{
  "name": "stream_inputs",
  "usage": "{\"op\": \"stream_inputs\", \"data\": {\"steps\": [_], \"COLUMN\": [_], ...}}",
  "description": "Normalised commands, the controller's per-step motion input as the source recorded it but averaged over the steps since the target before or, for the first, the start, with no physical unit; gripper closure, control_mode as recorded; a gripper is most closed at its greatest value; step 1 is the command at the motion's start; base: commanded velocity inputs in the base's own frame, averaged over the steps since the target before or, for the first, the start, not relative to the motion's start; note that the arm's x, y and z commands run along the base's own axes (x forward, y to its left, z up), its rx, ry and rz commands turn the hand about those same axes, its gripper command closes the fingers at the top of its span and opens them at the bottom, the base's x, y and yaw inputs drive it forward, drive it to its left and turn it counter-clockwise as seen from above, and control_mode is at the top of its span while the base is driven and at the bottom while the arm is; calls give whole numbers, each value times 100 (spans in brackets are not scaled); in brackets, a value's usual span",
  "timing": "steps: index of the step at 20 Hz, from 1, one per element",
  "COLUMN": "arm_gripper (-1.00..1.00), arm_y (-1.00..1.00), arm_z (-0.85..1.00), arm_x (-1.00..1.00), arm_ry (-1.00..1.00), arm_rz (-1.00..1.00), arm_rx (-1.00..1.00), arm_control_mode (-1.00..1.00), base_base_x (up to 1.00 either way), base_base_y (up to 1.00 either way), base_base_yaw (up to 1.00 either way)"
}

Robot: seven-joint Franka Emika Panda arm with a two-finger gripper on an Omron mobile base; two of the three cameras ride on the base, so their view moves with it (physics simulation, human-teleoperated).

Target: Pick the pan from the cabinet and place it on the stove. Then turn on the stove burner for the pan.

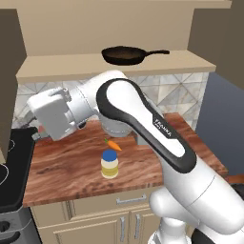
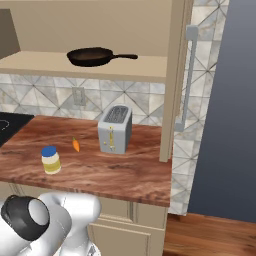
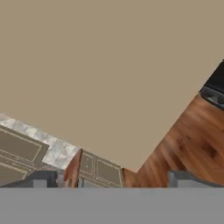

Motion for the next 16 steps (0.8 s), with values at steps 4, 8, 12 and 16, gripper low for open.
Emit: {"op": "stream_inputs", "data": {"steps": [4,8,12,16], "arm_gripper": [-100,-100,-100,-100], "arm_y": [-69,-71,-73,-78], "arm_z": [17,15,14,14], "arm_x": [-20,-9,-1,0], "arm_ry": [-19,-14,-11,-11], "arm_rz": [-6,-10,-11,-11], "arm_rx": [0,0,0,0], "arm_control_mode": [-100,-100,-100,-100], "base_base_x": [0,0,0,0], "base_base_y": [0,0,0,0], "base_base_yaw": [0,0,0,0]}}
